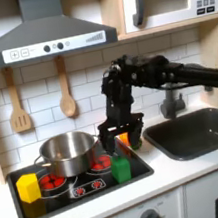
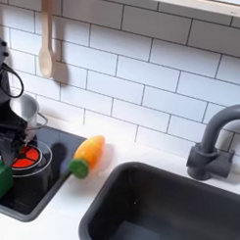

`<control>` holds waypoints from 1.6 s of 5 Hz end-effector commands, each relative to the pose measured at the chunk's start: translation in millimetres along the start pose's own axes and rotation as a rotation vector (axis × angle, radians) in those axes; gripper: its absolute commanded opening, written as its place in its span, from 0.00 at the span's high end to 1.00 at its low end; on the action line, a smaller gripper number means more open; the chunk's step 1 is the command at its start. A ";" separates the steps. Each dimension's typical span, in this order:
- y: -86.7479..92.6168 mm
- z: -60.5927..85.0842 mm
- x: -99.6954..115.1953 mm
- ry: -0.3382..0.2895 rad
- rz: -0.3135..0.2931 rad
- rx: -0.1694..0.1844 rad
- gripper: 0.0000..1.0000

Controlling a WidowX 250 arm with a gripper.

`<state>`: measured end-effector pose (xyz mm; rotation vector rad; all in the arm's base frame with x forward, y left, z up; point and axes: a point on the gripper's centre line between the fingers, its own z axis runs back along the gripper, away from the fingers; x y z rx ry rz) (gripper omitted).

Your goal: Reach green block

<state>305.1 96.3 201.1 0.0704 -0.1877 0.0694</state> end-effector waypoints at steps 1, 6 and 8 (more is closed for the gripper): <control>0.8 -20.8 -1.1 0.054 0.001 -0.009 0.00; 3.9 -48.1 -8.3 0.120 -0.003 -0.012 0.00; 6.9 -69.9 -6.0 0.181 -0.006 -0.041 0.00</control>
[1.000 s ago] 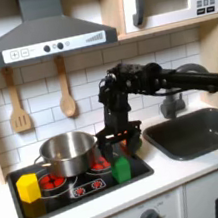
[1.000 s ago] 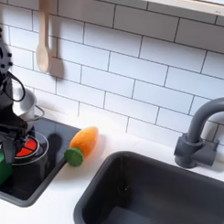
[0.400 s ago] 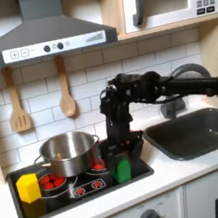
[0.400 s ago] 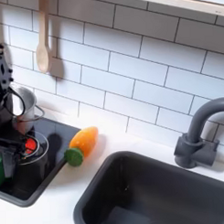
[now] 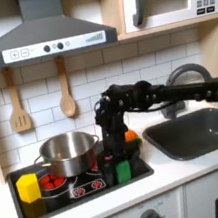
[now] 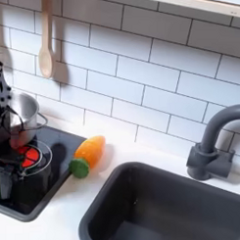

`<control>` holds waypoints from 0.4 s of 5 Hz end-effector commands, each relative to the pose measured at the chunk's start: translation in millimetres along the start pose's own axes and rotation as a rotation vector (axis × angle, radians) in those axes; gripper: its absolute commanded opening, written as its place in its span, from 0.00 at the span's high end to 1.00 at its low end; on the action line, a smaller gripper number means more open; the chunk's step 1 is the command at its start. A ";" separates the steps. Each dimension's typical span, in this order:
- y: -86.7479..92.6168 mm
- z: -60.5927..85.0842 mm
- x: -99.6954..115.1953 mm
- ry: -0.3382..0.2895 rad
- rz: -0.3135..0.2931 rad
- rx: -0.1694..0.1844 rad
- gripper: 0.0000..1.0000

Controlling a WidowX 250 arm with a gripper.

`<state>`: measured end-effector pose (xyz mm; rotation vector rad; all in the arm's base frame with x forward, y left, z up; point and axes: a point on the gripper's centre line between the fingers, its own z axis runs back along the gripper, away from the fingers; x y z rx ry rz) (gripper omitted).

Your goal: Reach green block

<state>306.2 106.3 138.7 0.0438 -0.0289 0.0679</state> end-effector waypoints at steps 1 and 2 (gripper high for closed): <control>0.6 -7.1 10.3 0.013 -0.034 -0.009 0.00; -1.8 -10.1 4.9 0.026 -0.058 -0.009 0.00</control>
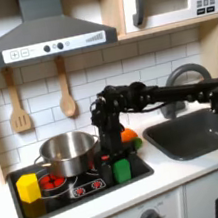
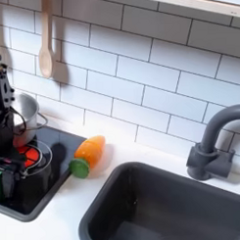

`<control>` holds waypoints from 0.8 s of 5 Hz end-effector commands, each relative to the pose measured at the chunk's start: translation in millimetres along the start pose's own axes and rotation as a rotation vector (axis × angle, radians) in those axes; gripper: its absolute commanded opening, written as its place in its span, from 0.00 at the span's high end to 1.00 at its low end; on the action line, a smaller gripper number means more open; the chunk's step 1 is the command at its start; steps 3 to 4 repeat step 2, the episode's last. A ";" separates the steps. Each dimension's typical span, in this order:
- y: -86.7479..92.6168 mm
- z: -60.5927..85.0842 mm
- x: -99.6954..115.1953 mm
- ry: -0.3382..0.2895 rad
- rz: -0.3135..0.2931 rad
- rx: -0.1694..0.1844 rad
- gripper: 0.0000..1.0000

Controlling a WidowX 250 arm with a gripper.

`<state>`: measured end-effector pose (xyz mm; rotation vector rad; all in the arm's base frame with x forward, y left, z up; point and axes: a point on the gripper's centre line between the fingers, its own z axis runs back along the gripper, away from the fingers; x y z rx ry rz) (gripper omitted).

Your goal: Reach green block

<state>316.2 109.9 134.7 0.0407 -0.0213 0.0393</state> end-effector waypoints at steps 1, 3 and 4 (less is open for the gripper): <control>-4.5 -0.9 -4.9 -0.012 -0.040 0.036 0.00; -4.2 -0.2 -6.4 -0.011 -0.026 0.018 0.00; -4.2 -0.2 -6.4 -0.011 -0.026 0.018 0.00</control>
